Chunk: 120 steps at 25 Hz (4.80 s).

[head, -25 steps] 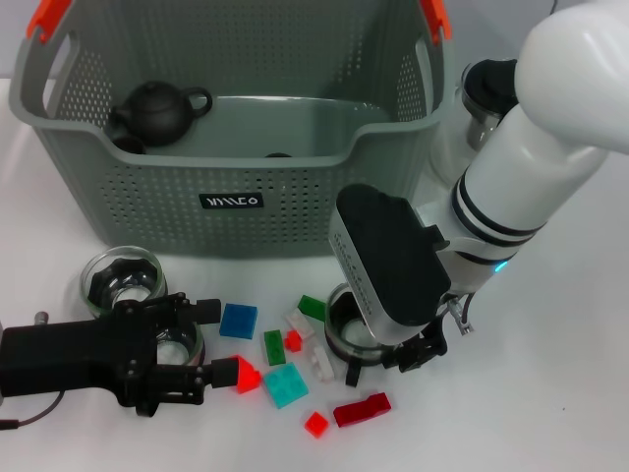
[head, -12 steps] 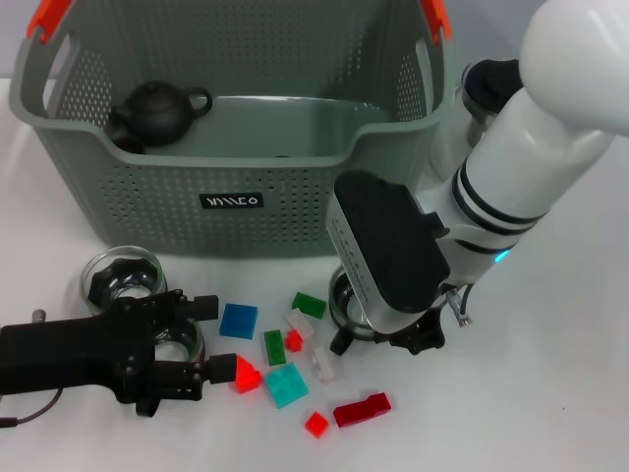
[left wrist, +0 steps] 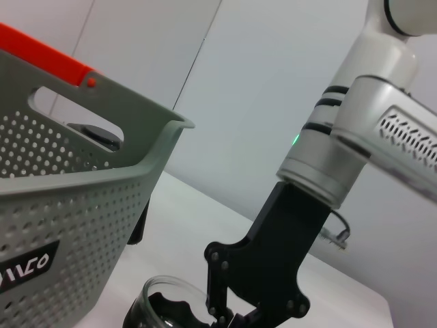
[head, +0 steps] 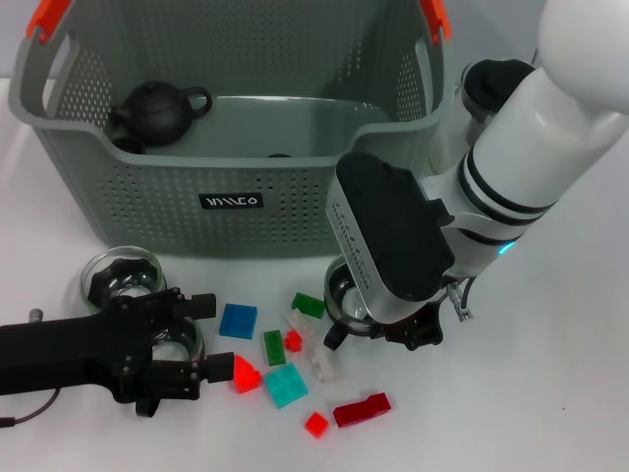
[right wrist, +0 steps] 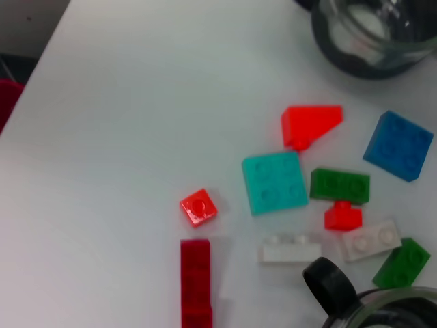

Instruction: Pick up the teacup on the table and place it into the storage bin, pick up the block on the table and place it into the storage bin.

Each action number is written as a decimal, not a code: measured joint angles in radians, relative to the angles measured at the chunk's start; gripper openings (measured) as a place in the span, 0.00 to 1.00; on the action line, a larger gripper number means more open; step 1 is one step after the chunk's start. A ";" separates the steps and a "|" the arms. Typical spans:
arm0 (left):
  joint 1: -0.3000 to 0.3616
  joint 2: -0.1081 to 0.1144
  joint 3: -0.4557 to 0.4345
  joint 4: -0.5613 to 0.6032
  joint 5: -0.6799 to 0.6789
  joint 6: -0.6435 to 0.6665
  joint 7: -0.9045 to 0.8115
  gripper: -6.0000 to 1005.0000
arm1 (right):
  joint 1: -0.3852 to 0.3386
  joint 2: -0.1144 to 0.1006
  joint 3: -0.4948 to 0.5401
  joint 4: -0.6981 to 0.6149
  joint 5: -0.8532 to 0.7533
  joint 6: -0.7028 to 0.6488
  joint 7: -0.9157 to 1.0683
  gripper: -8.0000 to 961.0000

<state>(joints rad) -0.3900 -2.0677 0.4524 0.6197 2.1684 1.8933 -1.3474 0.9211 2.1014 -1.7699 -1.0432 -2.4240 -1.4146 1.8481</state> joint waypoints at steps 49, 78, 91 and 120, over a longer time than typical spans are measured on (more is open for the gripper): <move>-0.017 0.015 0.003 0.018 0.008 0.016 -0.021 0.95 | 0.139 -0.031 0.652 -0.044 0.027 0.152 0.122 0.07; -0.021 0.011 0.008 0.008 0.010 0.001 -0.016 0.95 | 0.192 -0.007 0.623 0.419 0.063 0.526 -0.047 0.07; -0.020 0.009 0.008 0.006 0.010 -0.001 -0.015 0.95 | 0.202 -0.011 0.600 0.420 0.048 0.501 -0.020 0.07; -0.022 0.015 -0.016 0.011 0.002 0.011 -0.022 0.95 | 0.157 -0.004 0.592 0.250 0.022 0.497 0.052 0.52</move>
<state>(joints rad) -0.4119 -2.0531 0.4359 0.6309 2.1707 1.9045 -1.3691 1.0777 2.0969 -1.1781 -0.7928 -2.4019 -0.9180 1.8998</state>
